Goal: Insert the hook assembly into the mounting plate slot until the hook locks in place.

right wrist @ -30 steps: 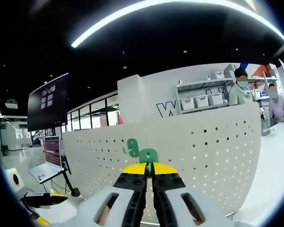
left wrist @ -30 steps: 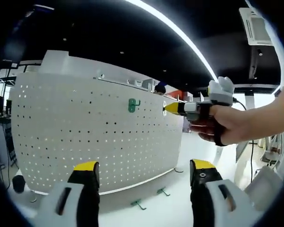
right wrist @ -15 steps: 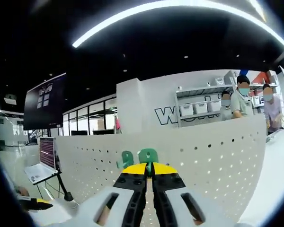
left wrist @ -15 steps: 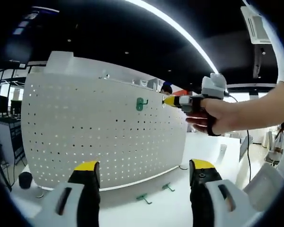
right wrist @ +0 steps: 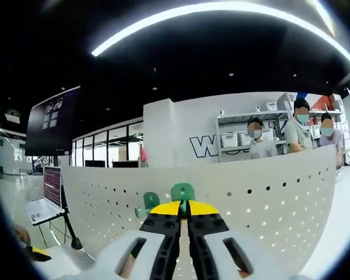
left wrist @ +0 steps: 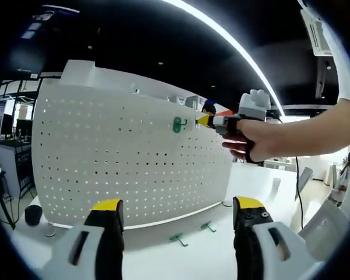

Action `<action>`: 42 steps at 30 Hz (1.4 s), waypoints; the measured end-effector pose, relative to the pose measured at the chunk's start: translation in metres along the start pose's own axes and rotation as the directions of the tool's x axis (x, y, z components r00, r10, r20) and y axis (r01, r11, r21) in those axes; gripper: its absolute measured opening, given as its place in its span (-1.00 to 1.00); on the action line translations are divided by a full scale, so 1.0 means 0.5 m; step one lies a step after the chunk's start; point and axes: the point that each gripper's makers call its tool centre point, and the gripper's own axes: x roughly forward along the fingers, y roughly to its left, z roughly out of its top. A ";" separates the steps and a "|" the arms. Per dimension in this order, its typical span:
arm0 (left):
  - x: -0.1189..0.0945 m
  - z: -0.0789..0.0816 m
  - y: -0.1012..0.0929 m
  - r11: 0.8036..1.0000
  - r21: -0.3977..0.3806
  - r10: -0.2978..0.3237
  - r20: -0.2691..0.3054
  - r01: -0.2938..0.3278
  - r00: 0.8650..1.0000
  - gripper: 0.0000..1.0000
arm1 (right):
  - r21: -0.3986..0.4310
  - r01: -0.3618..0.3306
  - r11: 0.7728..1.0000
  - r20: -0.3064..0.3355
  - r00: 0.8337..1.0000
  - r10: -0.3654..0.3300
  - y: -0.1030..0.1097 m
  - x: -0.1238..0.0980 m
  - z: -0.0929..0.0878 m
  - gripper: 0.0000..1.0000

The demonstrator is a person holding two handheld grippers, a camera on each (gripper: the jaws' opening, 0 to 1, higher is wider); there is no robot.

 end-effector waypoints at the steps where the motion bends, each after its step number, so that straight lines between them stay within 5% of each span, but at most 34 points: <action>1: 0.000 -0.001 0.000 1.000 -0.001 0.000 -0.002 0.000 1.000 0.57 | 0.003 -0.001 1.000 0.000 1.000 0.001 0.000 0.001 0.000 -0.98; 17: -0.001 -0.015 0.007 1.000 -0.019 0.008 -0.026 -0.008 1.000 0.56 | -0.014 0.008 1.000 -0.017 1.000 -0.008 0.001 0.028 -0.020 -0.98; 36: -0.013 -0.017 0.020 1.000 -0.023 0.019 -0.036 -0.020 0.999 0.52 | -0.018 0.154 0.988 -0.070 0.986 -0.154 0.002 0.037 -0.031 -0.94; 42: -0.017 -0.020 0.018 0.999 -0.025 0.020 -0.035 -0.021 0.999 0.51 | -0.024 0.143 0.989 -0.072 0.987 -0.145 -0.003 0.036 -0.031 -0.96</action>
